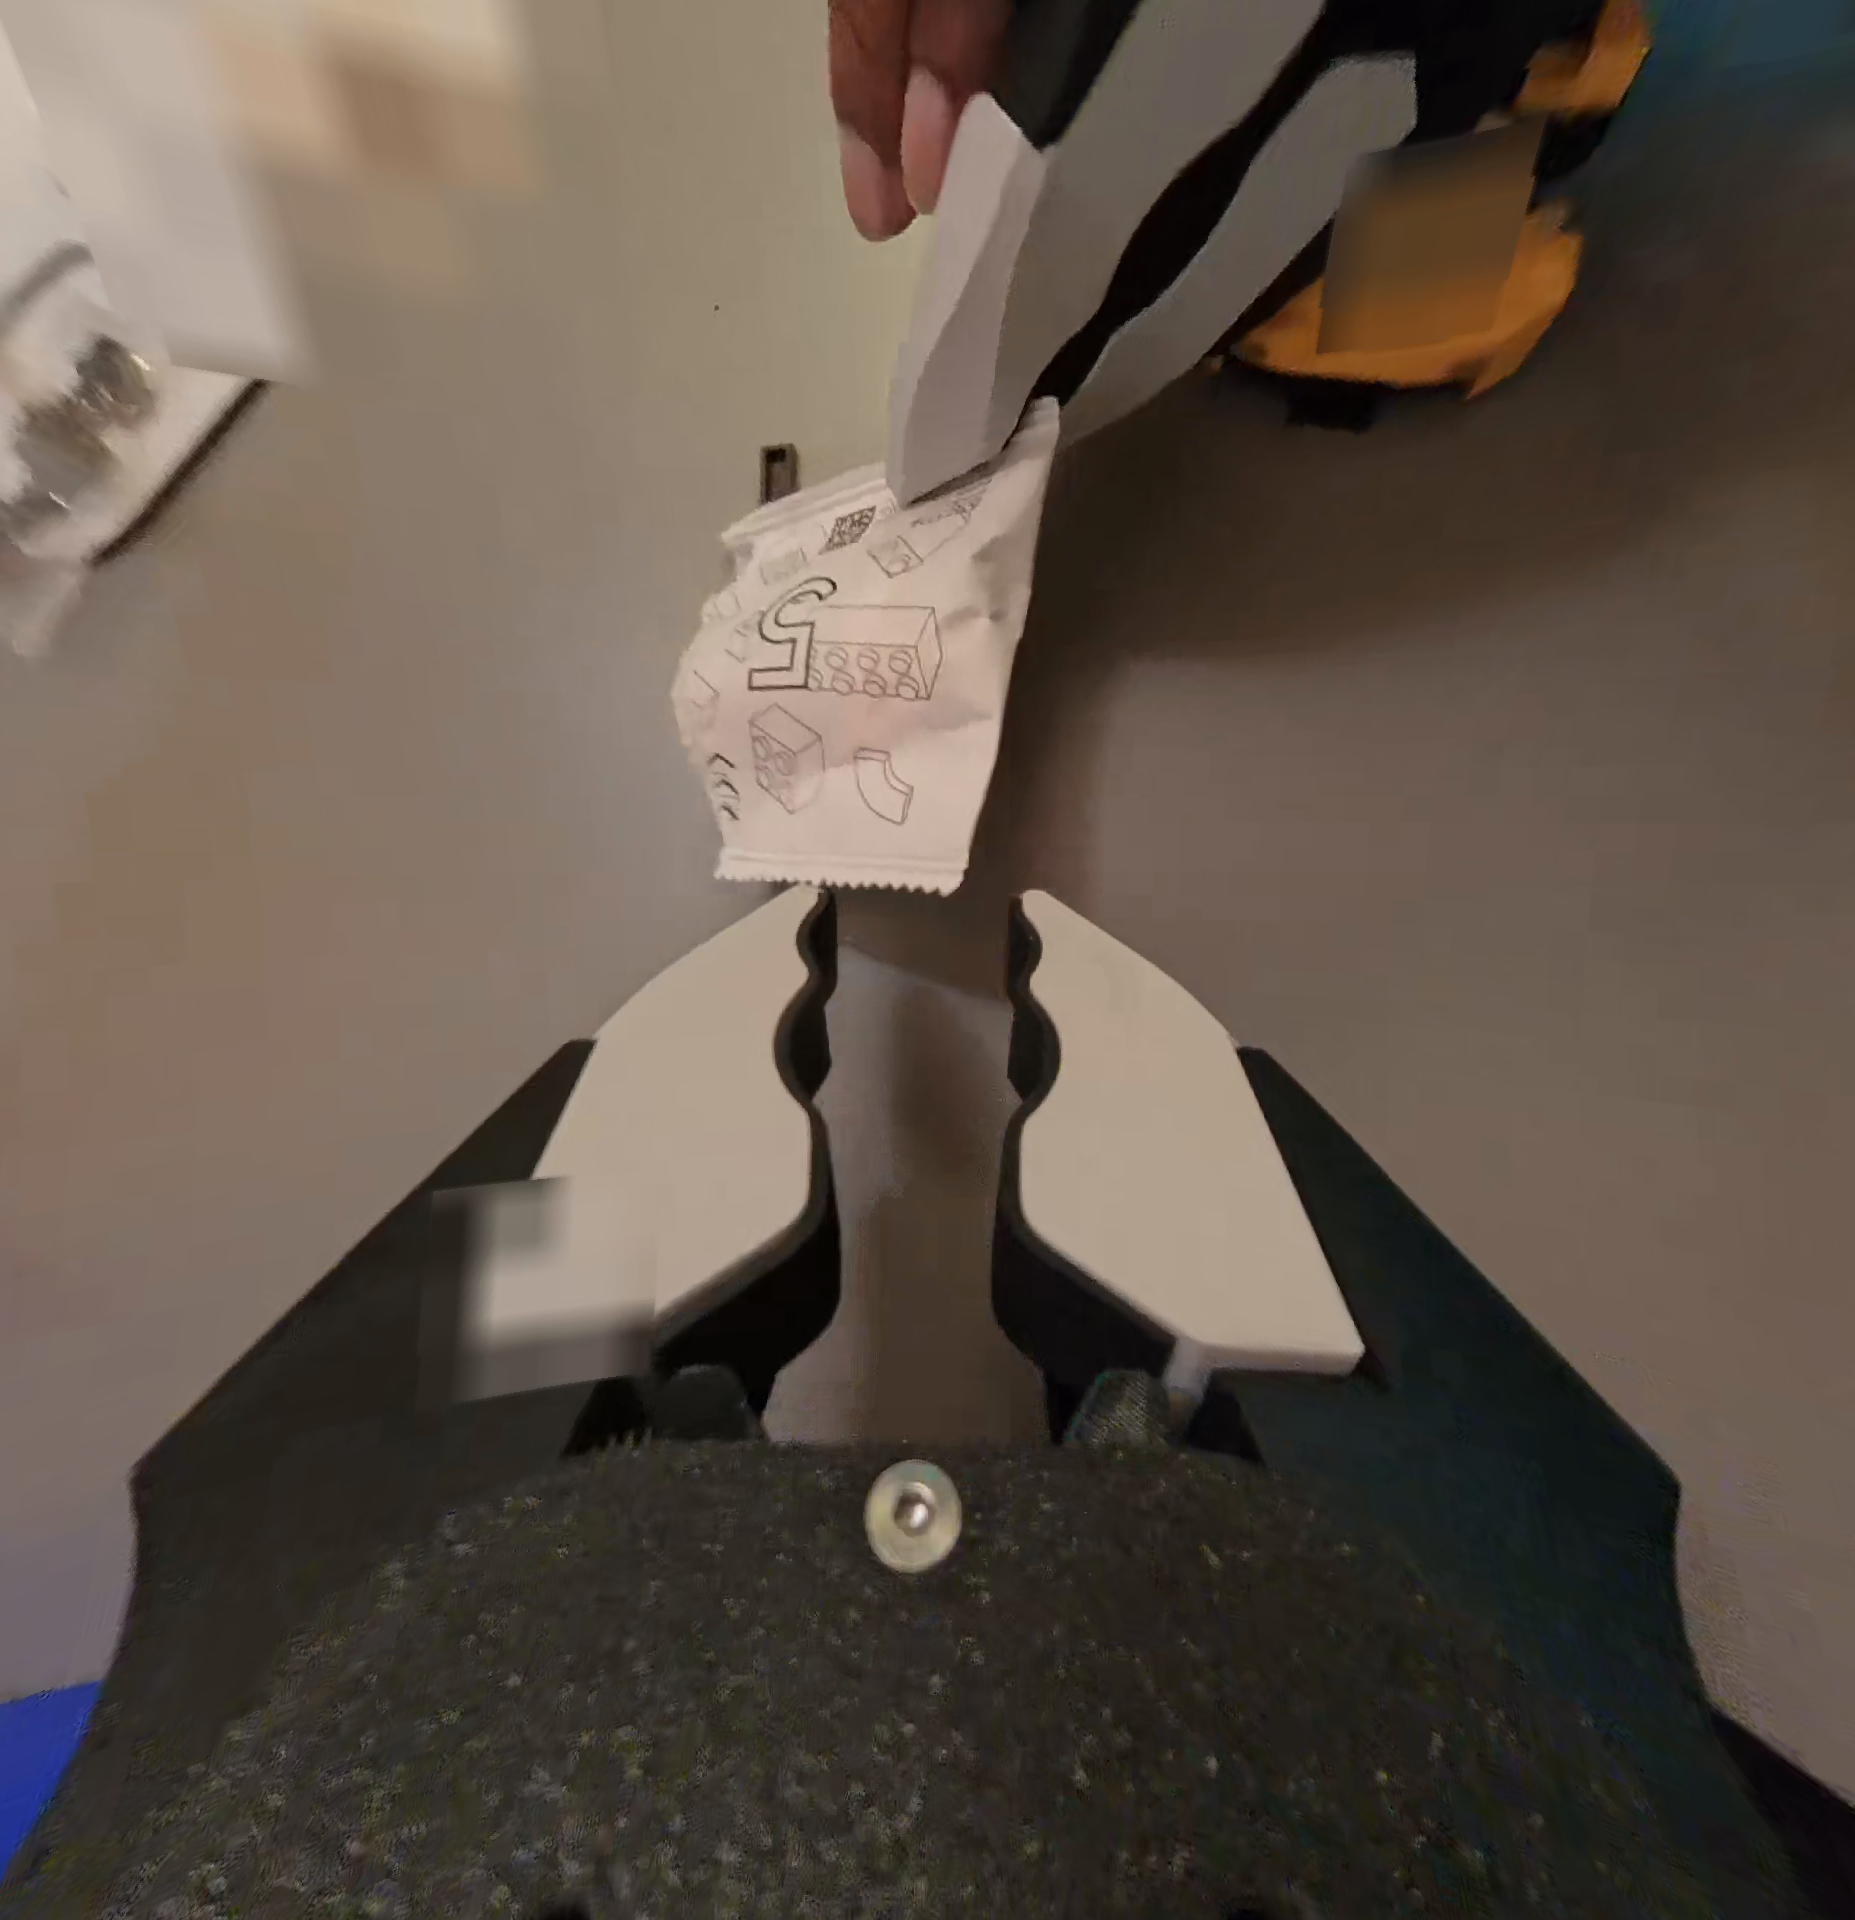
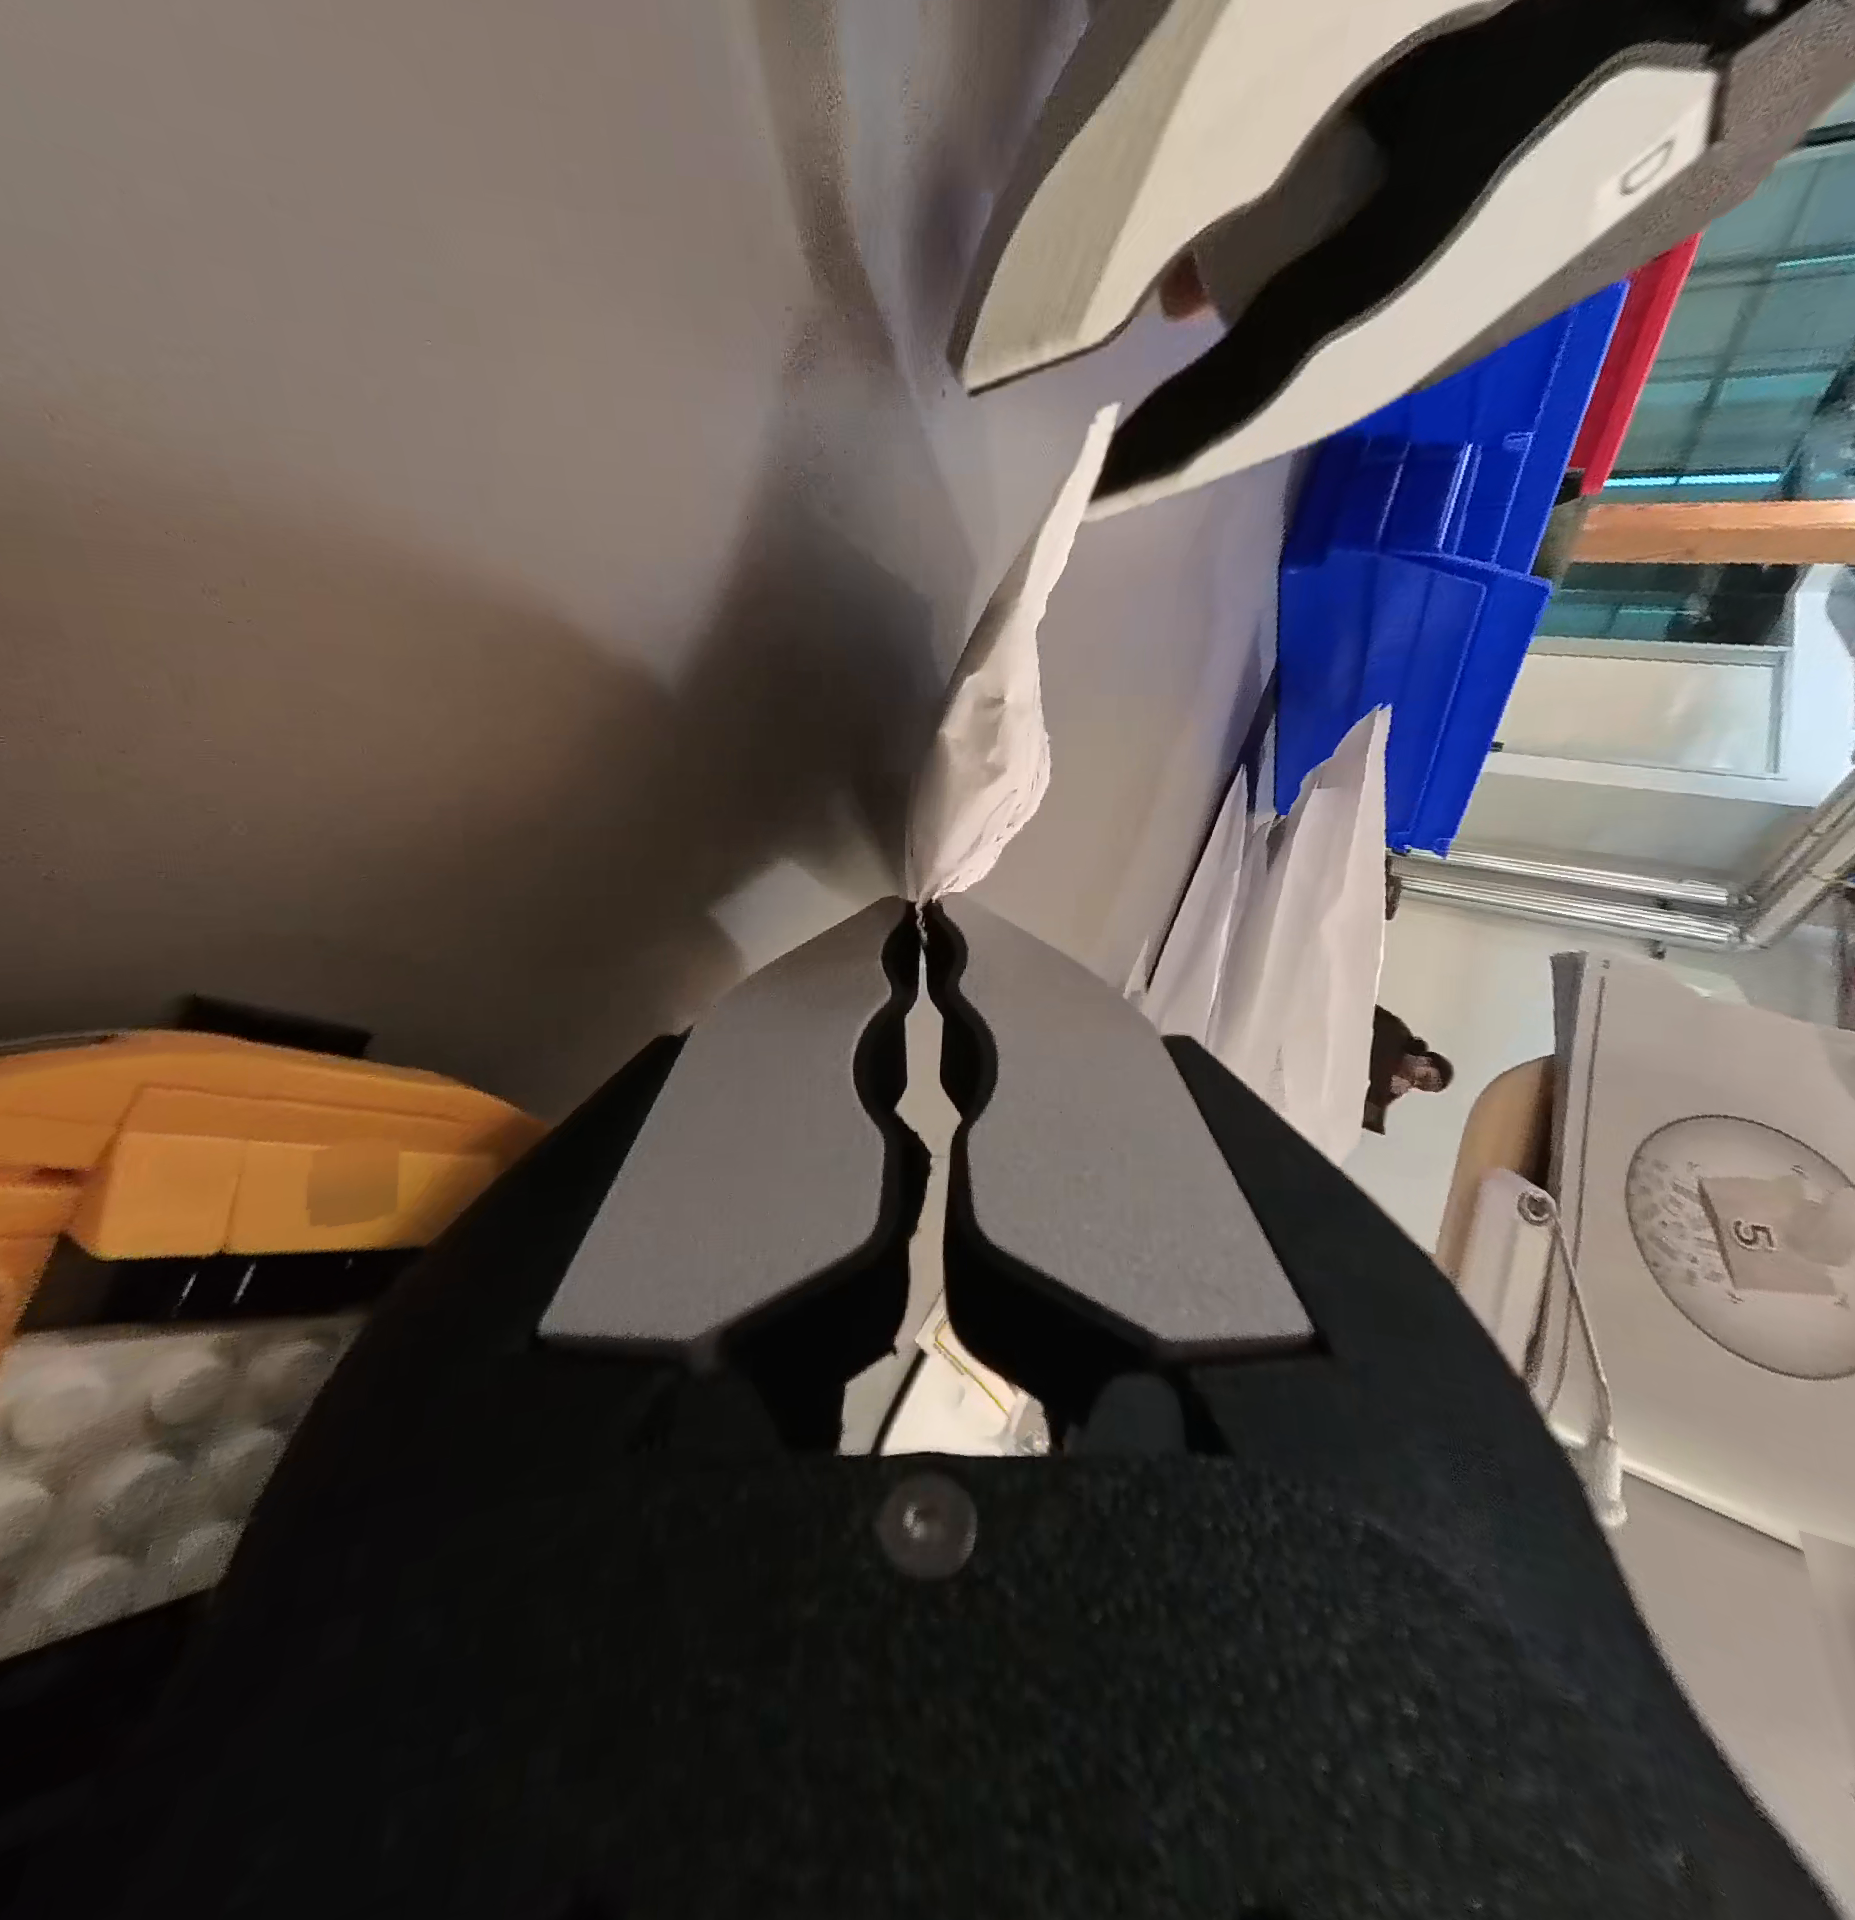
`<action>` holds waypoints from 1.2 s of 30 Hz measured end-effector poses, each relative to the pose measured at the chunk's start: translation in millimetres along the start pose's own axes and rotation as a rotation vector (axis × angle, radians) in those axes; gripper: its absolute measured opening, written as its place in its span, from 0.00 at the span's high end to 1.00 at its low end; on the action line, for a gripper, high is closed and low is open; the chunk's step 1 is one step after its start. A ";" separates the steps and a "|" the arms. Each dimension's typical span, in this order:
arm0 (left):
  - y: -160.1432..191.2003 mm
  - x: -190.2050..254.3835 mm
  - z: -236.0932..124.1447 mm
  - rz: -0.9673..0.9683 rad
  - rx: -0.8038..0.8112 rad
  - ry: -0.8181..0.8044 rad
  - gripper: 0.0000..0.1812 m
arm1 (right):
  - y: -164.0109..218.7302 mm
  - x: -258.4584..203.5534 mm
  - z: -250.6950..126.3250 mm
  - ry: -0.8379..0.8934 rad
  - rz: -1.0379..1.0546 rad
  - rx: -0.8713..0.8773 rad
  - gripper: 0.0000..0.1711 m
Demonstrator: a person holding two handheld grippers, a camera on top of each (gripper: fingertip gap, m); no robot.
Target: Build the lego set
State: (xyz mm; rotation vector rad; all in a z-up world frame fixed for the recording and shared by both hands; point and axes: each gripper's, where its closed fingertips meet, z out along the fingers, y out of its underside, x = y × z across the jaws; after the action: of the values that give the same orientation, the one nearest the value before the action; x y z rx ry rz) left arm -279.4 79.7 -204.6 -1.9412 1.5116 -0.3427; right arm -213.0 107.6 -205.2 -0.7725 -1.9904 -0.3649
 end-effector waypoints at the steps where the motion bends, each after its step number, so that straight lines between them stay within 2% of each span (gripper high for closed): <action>1: -0.5 -1.9 1.9 0.047 -0.015 -0.027 0.82 | 0.6 0.3 0.2 -0.005 0.004 -0.002 1.00; 5: 4.2 -1.6 11.9 0.108 -0.064 -0.037 0.83 | 3.5 -0.2 -0.3 -0.024 0.010 -0.012 1.00; 9: 6.0 -11.6 8.0 0.172 -0.075 -0.106 0.84 | 1.8 0.8 -2.9 -0.027 0.010 -0.010 1.00; 14: 6.8 -8.5 7.7 0.252 -0.069 -0.104 0.82 | -4.2 2.3 -3.1 -0.057 0.045 0.009 1.00; 19: 4.8 -9.8 8.8 0.343 -0.059 -0.138 0.88 | -10.0 7.5 -5.2 -0.103 0.126 0.049 1.00; 21: 1.1 -10.3 7.2 0.344 -0.033 -0.141 0.94 | -9.8 8.9 -5.3 -0.118 0.145 0.052 1.00; 26: -3.5 -12.1 4.5 0.317 -0.004 -0.132 0.99 | -8.4 13.0 -6.4 -0.139 0.190 0.055 1.00; 36: -7.8 -12.9 2.8 0.275 0.025 -0.125 1.00 | -4.6 22.1 -7.9 -0.135 0.281 0.065 0.99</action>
State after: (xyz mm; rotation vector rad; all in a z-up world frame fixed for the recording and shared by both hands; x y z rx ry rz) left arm -275.8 93.6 -199.5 -1.6748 1.6553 -0.1178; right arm -218.7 108.0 -182.0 -1.0421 -1.9725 -0.0847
